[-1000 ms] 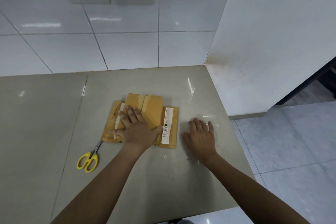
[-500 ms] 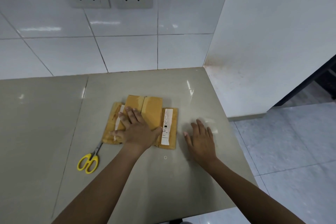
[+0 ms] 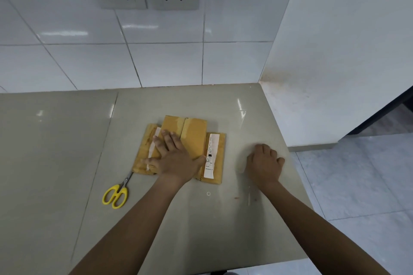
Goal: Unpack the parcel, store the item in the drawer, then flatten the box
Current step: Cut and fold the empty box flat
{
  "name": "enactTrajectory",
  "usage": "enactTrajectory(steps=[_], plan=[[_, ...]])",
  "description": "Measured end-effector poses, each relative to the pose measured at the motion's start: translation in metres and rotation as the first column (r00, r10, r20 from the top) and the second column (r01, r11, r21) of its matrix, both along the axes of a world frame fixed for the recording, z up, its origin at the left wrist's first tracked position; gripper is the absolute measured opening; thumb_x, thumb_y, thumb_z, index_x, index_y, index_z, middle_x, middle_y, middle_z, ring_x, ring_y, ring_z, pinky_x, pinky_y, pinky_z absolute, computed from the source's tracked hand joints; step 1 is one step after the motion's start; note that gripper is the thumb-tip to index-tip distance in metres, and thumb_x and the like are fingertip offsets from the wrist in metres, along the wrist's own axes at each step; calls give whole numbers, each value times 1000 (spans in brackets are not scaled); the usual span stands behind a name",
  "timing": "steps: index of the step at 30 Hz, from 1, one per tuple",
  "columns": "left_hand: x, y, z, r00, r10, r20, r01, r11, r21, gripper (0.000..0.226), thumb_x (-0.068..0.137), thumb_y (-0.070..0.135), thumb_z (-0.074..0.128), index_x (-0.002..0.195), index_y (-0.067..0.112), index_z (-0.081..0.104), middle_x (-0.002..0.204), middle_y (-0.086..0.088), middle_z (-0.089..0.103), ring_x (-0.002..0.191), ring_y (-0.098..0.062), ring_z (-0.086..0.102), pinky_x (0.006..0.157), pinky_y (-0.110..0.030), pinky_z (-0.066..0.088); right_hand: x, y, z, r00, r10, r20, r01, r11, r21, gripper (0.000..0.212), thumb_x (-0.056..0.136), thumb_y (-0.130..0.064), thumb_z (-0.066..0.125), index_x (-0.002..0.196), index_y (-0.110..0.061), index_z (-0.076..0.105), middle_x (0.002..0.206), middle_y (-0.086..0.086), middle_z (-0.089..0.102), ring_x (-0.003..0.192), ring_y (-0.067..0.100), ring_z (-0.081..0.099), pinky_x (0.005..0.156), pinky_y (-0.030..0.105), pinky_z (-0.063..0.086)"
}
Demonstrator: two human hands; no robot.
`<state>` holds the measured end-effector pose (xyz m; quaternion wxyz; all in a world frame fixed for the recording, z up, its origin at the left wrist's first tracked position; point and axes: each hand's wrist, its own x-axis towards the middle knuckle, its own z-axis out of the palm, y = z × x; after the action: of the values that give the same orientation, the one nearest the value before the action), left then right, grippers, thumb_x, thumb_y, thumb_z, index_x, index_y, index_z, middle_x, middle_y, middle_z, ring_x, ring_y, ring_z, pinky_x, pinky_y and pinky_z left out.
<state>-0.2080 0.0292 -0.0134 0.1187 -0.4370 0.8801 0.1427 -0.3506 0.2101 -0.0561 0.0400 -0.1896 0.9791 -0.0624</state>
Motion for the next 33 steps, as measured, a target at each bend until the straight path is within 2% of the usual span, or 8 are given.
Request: enactTrajectory(steps=[6, 13, 19, 21, 23, 26, 29, 33], plan=[[1, 0, 3, 1000, -4, 12, 4, 1000, -2, 125, 67, 89, 31, 147, 8, -20, 158, -11, -25, 143, -40, -22, 97, -82, 14, -25, -5, 1, 990, 120, 69, -131, 972, 193, 60, 92, -58, 37, 141, -24, 33, 151, 12, 31, 140, 34, 24, 108, 61, 23], [5, 0, 6, 1000, -9, 9, 9, 1000, 8, 126, 65, 90, 33, 148, 10, -18, 158, -9, -25, 144, -39, -22, 97, -81, 15, -49, -8, 3, 973, 119, 196, -169, 950, 262, 99, 68, -92, 22, 148, -34, 8, 160, 6, 10, 144, 36, 14, 106, 72, 13], [16, 2, 11, 999, -31, 8, 31, 999, 17, 117, 69, 90, 23, 150, 14, -15, 159, -5, -23, 145, -35, -19, 99, -78, 15, -42, -18, 16, 978, 114, 172, -160, 946, 282, 106, 69, -87, 40, 150, -28, 6, 161, 7, 4, 147, 35, 8, 106, 72, 6], [19, 2, 18, 999, -29, -46, 29, 1000, -5, 94, 84, 76, 20, 152, 13, 2, 162, -7, -7, 147, -36, -3, 102, -71, 22, -27, -32, 26, 976, 210, 56, -217, 962, 166, 90, 81, -69, 50, 149, -22, 16, 160, 11, 15, 145, 34, 19, 109, 66, 13], [24, -3, 27, 983, -24, -179, 16, 999, -48, 61, 97, 52, 27, 141, 10, 32, 154, -13, 25, 136, -39, 27, 100, -59, 36, -4, -53, 37, 957, 289, 24, -283, 949, -139, 69, 90, -53, 51, 145, -18, 30, 150, 13, 36, 133, 32, 40, 106, 54, 30], [38, -9, 35, 957, -37, -288, 15, 997, -79, 32, 93, 19, 40, 120, 5, 51, 129, -14, 52, 114, -37, 49, 92, -43, 42, 40, -83, 55, 885, 327, 332, -100, 829, -550, 65, 89, -58, 50, 139, -20, 37, 135, 9, 54, 119, 29, 54, 94, 41, 45], [55, -7, 35, 942, -30, -335, -7, 994, -109, 39, 88, 11, 43, 127, 9, 48, 122, -13, 58, 105, -34, 58, 77, -38, 46, 75, -102, 62, 850, 318, 419, -13, 808, -588, 85, 74, -73, 54, 139, -24, 31, 134, 4, 54, 118, 27, 54, 82, 34, 43], [71, -8, 30, 909, 4, -416, -45, 995, -89, 53, 87, 15, 48, 138, 11, 37, 121, -12, 59, 101, -32, 60, 65, -33, 39, 88, -102, 62, 840, 316, 442, -1, 814, -580, 94, 73, -52, 66, 147, -23, 16, 128, 0, 54, 107, 21, 56, 75, 27, 41]])
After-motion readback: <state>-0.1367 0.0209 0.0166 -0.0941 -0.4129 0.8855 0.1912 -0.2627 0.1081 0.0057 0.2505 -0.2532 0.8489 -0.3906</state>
